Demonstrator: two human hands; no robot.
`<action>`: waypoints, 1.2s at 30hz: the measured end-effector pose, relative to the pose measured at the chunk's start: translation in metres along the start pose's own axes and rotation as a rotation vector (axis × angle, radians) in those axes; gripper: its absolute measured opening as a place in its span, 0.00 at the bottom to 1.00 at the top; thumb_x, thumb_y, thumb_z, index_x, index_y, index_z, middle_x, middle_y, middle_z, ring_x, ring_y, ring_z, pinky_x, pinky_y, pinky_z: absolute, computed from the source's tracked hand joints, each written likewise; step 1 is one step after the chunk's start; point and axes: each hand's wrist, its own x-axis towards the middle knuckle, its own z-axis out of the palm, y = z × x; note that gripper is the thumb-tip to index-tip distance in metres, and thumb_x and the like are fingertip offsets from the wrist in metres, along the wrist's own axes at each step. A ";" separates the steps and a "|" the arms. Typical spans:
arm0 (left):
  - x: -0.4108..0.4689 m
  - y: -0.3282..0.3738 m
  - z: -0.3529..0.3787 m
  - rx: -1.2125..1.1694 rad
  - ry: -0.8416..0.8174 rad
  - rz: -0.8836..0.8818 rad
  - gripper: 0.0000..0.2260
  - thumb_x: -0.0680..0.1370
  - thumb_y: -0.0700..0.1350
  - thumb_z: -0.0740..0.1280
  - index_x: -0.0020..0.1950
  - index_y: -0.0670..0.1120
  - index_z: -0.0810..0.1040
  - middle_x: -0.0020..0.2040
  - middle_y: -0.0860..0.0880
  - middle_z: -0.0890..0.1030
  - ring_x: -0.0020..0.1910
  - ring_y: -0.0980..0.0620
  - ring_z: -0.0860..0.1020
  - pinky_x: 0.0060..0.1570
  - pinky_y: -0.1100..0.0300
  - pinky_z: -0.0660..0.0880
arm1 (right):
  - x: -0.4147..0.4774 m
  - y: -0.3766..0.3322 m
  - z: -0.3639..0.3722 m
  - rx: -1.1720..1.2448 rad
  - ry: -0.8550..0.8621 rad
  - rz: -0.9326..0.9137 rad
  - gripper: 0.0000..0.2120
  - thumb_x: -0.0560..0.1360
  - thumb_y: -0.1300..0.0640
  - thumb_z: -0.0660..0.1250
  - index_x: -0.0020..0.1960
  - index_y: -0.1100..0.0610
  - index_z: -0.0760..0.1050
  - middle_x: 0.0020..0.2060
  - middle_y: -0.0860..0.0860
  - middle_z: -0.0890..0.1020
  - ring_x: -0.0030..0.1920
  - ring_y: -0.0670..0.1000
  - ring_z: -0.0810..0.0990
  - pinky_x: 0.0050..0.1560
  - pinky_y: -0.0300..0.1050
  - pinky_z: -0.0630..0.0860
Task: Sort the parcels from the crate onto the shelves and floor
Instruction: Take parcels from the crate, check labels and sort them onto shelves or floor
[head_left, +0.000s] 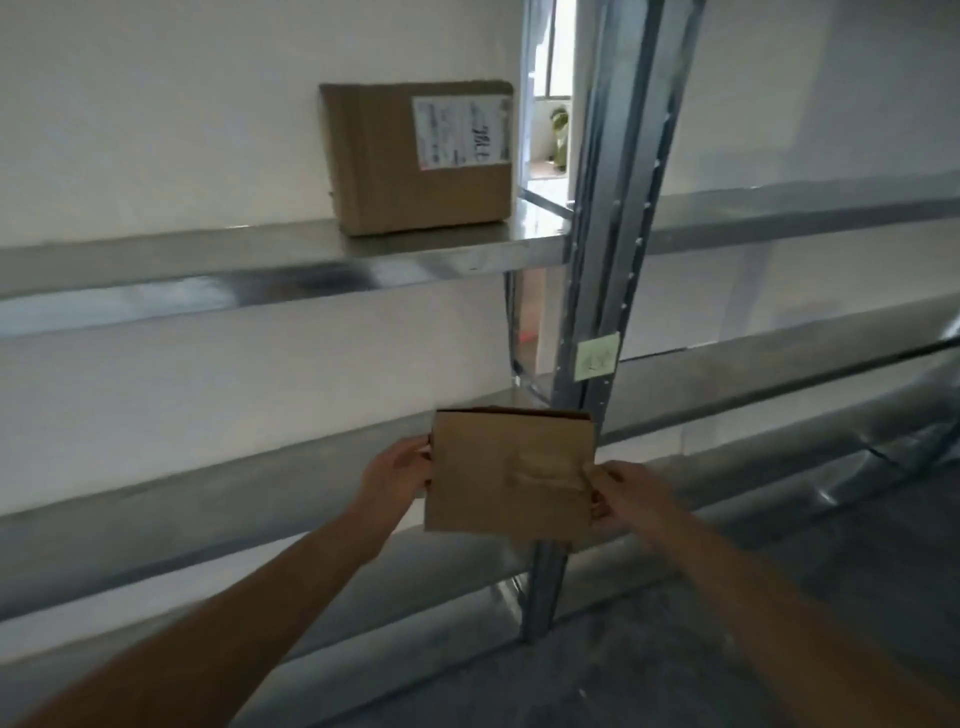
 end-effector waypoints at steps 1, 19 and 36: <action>-0.008 -0.004 -0.027 -0.045 0.078 0.000 0.13 0.72 0.36 0.67 0.53 0.48 0.83 0.50 0.44 0.85 0.51 0.44 0.82 0.57 0.49 0.77 | -0.003 -0.020 0.017 -0.014 -0.029 -0.049 0.14 0.81 0.48 0.63 0.48 0.58 0.79 0.41 0.55 0.84 0.40 0.52 0.84 0.41 0.45 0.83; -0.195 -0.033 -0.289 -0.393 0.837 0.131 0.13 0.81 0.48 0.64 0.53 0.38 0.77 0.52 0.40 0.83 0.53 0.44 0.83 0.59 0.49 0.78 | -0.105 -0.233 0.282 0.073 -0.612 -0.291 0.32 0.78 0.33 0.49 0.70 0.55 0.68 0.65 0.57 0.74 0.63 0.56 0.76 0.49 0.43 0.80; -0.207 -0.004 -0.274 -0.253 0.918 0.164 0.33 0.66 0.44 0.80 0.67 0.54 0.69 0.61 0.53 0.72 0.58 0.51 0.74 0.55 0.56 0.73 | -0.079 -0.304 0.306 0.758 -1.125 -0.256 0.22 0.81 0.48 0.51 0.66 0.58 0.75 0.59 0.62 0.81 0.59 0.59 0.79 0.58 0.61 0.78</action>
